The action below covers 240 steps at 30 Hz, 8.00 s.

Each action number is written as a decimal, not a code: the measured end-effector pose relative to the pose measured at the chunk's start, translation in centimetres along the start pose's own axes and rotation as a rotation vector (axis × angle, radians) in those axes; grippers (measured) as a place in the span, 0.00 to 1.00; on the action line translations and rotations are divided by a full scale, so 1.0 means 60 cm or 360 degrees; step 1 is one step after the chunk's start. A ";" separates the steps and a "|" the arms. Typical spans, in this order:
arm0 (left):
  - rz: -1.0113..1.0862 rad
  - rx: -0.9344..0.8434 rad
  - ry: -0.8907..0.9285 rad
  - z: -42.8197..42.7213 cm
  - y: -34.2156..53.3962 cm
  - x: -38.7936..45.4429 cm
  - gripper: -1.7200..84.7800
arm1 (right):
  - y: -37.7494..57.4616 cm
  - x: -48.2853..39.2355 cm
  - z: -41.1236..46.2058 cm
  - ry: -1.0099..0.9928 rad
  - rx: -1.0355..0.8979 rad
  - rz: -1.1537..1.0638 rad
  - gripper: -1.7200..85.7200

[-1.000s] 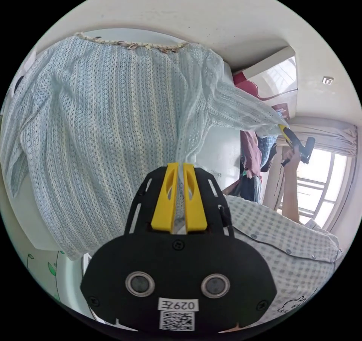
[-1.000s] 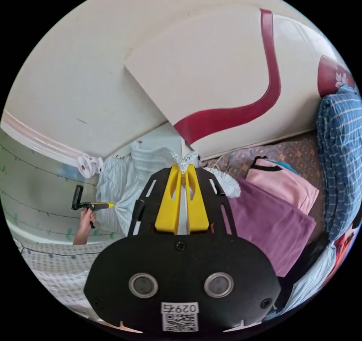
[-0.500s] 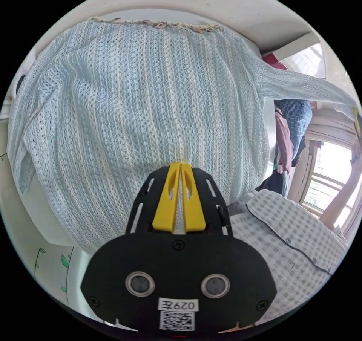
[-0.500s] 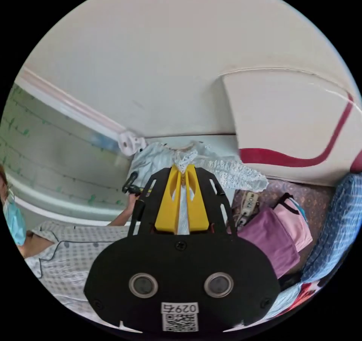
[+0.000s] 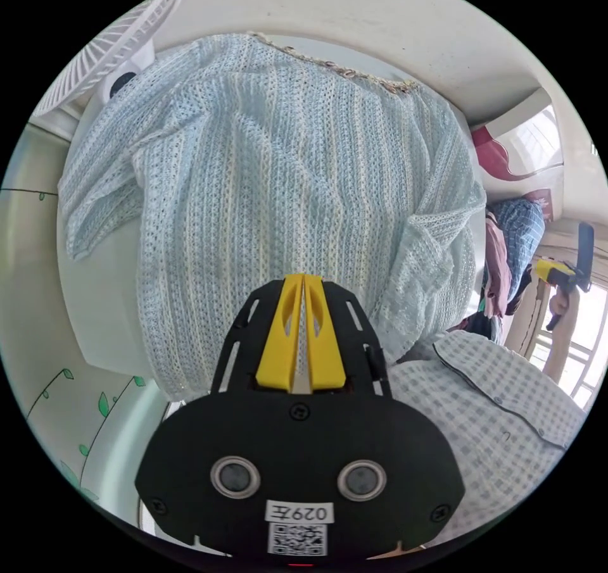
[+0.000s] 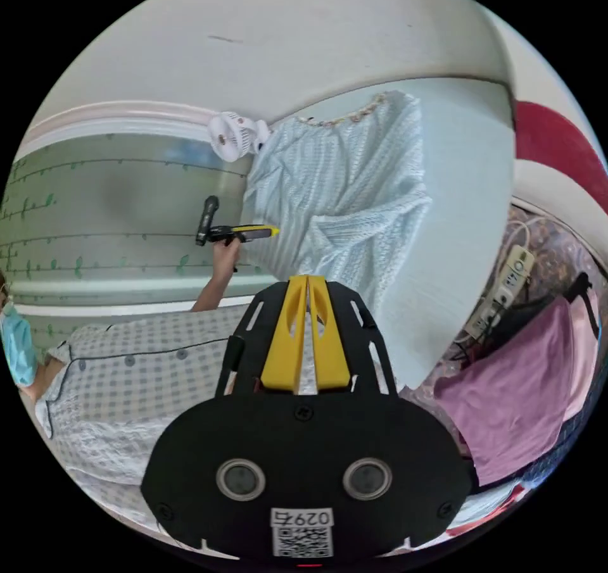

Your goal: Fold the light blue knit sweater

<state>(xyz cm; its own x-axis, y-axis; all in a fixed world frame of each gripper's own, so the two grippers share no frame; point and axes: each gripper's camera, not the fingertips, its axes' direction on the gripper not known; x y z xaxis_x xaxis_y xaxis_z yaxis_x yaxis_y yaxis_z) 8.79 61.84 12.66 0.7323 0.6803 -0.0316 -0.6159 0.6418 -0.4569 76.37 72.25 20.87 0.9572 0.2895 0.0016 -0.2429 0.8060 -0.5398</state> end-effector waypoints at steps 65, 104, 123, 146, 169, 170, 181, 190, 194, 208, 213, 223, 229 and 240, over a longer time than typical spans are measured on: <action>0.0427 0.0051 0.0038 -0.075 -0.119 0.173 0.01 | 0.001 -0.062 0.308 0.0345 0.0000 -0.0117 0.06; 0.0084 -0.0146 0.0054 0.082 0.060 -0.104 0.01 | 0.648 -0.115 0.214 0.0475 0.0189 0.0427 0.07; 0.0359 -0.0183 -0.0027 0.126 0.112 -0.141 0.01 | 0.745 -0.215 0.278 0.0471 0.0055 0.0385 0.02; 0.0537 -0.0327 -0.0070 0.141 0.170 -0.200 0.01 | 0.928 -0.158 0.240 -0.0136 0.0486 0.0639 0.02; -0.0162 0.0106 0.0925 0.216 0.522 -0.641 0.15 | 0.917 -0.135 0.217 0.0239 0.0267 0.0807 0.02; -0.0215 0.0109 0.1044 0.238 0.523 -0.663 0.16 | 0.916 -0.135 0.211 0.0171 0.0334 0.0817 0.02; -0.0358 0.0172 0.1522 0.297 0.562 -0.746 0.01 | 0.926 -0.087 0.122 0.0165 0.0713 0.0957 0.02; -0.0374 0.0305 0.1226 0.200 0.577 -0.805 0.01 | 0.905 -0.067 0.110 0.0504 0.0548 0.1093 0.02; -0.0333 0.0195 0.1166 0.207 0.551 -0.793 0.01 | 0.896 -0.091 0.126 0.0074 0.0607 0.0746 0.02; -0.0308 0.0052 0.0965 0.170 0.523 -0.753 0.14 | 0.876 -0.133 0.193 0.0114 0.0469 0.0557 0.02; -0.0038 0.0149 0.0709 0.106 0.436 -0.610 0.18 | 0.791 -0.131 0.203 -0.0069 0.0426 0.0407 0.02; 0.0619 -0.0171 0.0990 0.197 0.181 -0.236 0.17 | 0.539 -0.141 0.210 0.0009 0.0202 0.0028 0.08; 0.0548 -0.0305 0.0736 0.221 0.123 -0.191 0.18 | 0.473 -0.110 0.254 0.0392 -0.0154 -0.0048 0.07; 0.0407 -0.0252 0.1403 0.271 0.029 -0.226 0.17 | 0.724 0.128 0.093 -0.1195 0.0930 0.0515 0.03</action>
<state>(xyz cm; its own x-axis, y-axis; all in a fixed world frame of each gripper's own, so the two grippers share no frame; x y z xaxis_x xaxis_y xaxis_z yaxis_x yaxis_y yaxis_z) -6.94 59.50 26.75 0.5762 0.2380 -0.7819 -0.7895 0.4095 -0.4571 72.31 112.37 2.13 0.5331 0.6279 0.5671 -0.7060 0.6995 -0.1108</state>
